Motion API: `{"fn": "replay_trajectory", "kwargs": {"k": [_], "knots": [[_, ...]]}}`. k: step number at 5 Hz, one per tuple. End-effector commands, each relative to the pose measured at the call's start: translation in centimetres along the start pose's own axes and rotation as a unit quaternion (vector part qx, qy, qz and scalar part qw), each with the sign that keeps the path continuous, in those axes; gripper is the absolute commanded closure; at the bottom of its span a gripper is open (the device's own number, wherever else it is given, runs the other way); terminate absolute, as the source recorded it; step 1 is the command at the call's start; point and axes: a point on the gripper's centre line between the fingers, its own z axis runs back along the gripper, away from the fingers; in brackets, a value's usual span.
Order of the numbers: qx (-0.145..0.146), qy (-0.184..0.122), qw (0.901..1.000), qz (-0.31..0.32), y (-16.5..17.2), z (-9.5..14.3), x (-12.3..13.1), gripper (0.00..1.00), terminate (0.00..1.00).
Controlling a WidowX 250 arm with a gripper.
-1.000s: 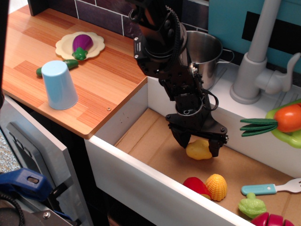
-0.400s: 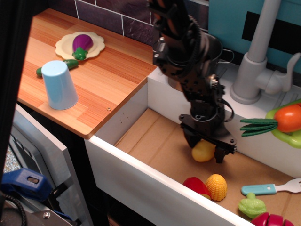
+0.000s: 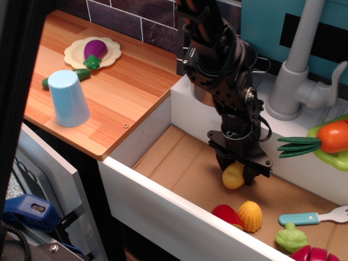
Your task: Put potato in pot or pan
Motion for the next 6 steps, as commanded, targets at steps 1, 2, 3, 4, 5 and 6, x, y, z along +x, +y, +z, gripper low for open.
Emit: {"fn": "replay_trajectory", "kwargs": {"k": [1,2,3,4,5,6], "knots": [[0.016,-0.009,0.9998,-0.004,0.0,3.1,1.2,1.0,0.0],[0.041,0.009,0.999,-0.011,0.4,6.2,2.0,1.0,0.0],[0.099,-0.003,0.995,-0.006,1.9,9.9,1.3,1.0,0.0],[0.152,-0.017,0.9882,-0.012,3.0,13.8,1.7,1.0,0.0],[0.174,-0.027,0.9839,-0.026,3.4,16.5,3.7,1.0,0.0],[0.189,-0.048,0.9791,-0.059,3.6,18.4,7.3,1.0,0.0]]}}
